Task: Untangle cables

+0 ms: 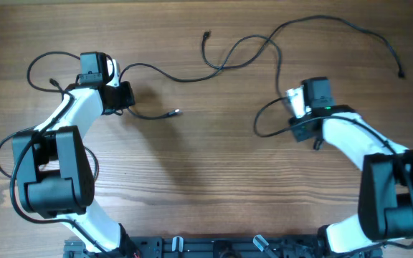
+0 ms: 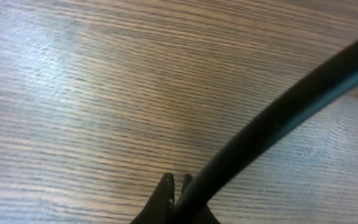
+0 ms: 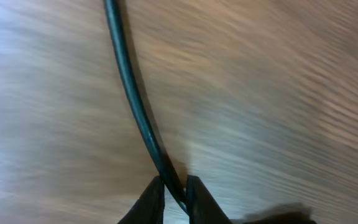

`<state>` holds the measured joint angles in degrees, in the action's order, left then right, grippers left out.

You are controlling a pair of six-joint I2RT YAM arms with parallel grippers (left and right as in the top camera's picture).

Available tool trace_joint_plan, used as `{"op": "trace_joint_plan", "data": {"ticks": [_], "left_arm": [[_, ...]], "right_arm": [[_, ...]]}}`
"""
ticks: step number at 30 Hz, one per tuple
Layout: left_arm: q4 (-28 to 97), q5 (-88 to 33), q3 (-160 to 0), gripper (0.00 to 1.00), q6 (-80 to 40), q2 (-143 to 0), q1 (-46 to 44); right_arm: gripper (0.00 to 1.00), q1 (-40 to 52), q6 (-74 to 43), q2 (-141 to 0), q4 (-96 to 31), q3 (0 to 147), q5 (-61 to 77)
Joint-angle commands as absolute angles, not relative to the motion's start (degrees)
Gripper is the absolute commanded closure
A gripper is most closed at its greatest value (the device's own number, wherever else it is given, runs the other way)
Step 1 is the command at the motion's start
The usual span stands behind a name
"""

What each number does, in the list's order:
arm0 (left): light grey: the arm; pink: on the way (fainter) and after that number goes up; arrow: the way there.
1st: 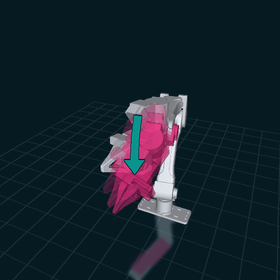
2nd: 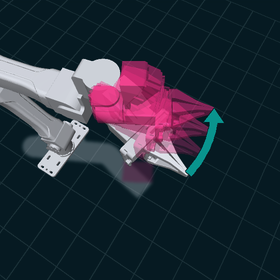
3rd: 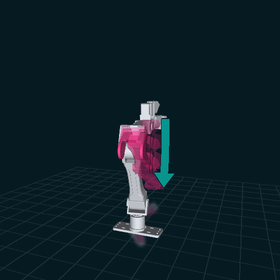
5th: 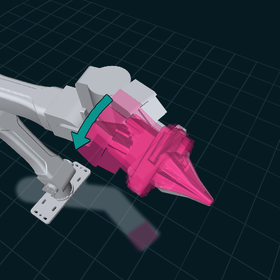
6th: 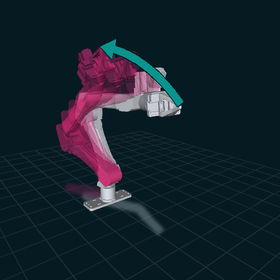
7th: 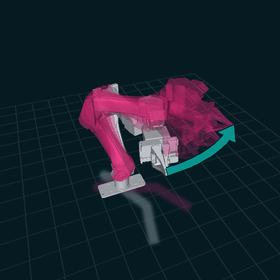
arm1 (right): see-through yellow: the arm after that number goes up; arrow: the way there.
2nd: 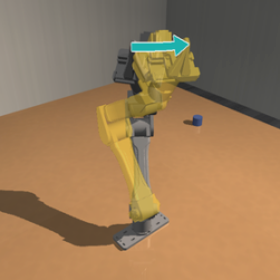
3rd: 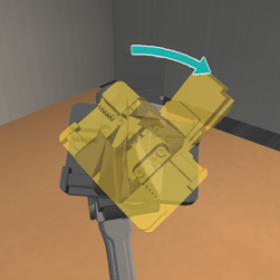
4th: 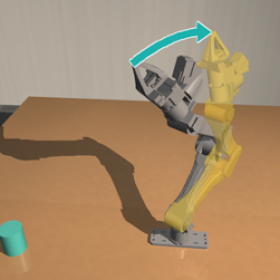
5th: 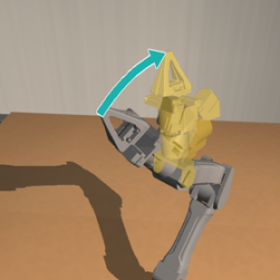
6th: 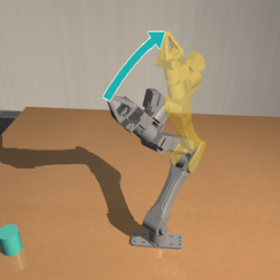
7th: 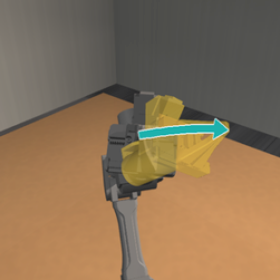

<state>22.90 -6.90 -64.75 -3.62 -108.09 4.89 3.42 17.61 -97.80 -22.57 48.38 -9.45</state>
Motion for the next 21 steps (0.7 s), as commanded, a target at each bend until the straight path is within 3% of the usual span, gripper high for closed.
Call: {"op": "trace_joint_plan", "data": {"ticks": [1,7,14,21], "left_arm": [[22.6,-12.2,-64.8,0.96,1.6,-106.5,5.0],[22.9,-23.0,-64.8,0.96,12.4,-106.5,4.2],[23.3,-23.2,-64.8,0.96,20.8,-106.5,-1.1],[20.1,-22.9,-64.8,0.96,20.8,-106.5,-8.2]], "right_arm": [[0.86,-4.7,19.4,-101.9,-21.6,45.1,-10.3],[0.87,-16.4,22.4,-101.9,-16.1,45.1,-6.5],[0.88,-27.0,22.5,-101.9,-9.8,45.1,-6.0],[0.89,-34.2,24.2,-101.9,-1.4,45.1,-5.4]]}}
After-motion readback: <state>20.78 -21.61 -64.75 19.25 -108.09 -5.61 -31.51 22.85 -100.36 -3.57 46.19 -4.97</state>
